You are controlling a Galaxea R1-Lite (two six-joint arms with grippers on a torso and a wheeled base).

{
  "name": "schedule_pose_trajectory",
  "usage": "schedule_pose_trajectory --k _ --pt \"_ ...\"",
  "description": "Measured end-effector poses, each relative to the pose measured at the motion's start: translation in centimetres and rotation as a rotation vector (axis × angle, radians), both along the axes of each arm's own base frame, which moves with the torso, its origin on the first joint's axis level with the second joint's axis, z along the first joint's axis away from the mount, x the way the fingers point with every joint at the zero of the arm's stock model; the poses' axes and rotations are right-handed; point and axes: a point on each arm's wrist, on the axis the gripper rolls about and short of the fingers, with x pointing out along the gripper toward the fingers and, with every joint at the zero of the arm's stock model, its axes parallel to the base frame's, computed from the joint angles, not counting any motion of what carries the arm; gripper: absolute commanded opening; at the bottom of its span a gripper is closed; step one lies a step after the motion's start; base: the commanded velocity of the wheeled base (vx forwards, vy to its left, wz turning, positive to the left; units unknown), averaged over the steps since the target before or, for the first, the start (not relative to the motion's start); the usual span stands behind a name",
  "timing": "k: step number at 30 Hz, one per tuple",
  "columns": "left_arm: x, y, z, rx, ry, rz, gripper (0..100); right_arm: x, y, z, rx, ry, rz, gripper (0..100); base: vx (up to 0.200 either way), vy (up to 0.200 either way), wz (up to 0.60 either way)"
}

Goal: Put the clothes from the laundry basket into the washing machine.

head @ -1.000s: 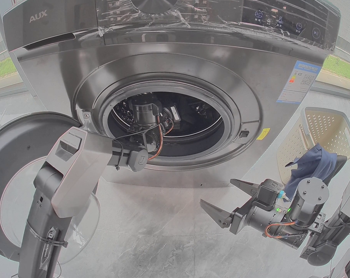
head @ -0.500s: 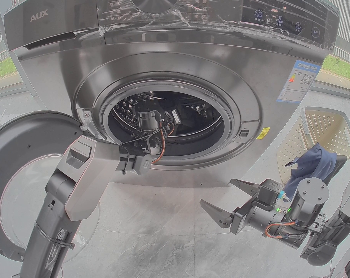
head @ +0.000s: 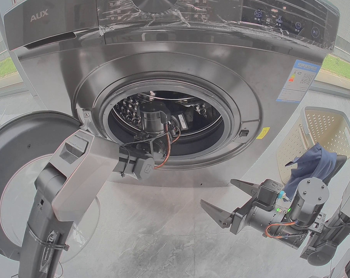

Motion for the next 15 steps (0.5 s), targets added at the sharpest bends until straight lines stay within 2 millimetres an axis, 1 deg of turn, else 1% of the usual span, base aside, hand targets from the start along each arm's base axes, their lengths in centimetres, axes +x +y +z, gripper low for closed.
schedule_pose_trajectory --k 6,8,15 --pt "-3.1 -0.2 -1.6 0.076 0.102 -0.043 100 0.0 0.0 0.0 -0.001 0.001 0.0 100 0.0 0.0 0.0" --pt "-4.1 -0.2 -1.8 0.098 0.113 -0.064 100 0.0 0.0 0.0 -0.001 0.001 0.001 100 0.0 0.0 0.0" --pt "-6.6 -0.1 -1.7 0.143 0.119 -0.105 100 -0.1 -0.1 0.0 -0.002 0.002 0.001 100 0.0 0.0 0.0"
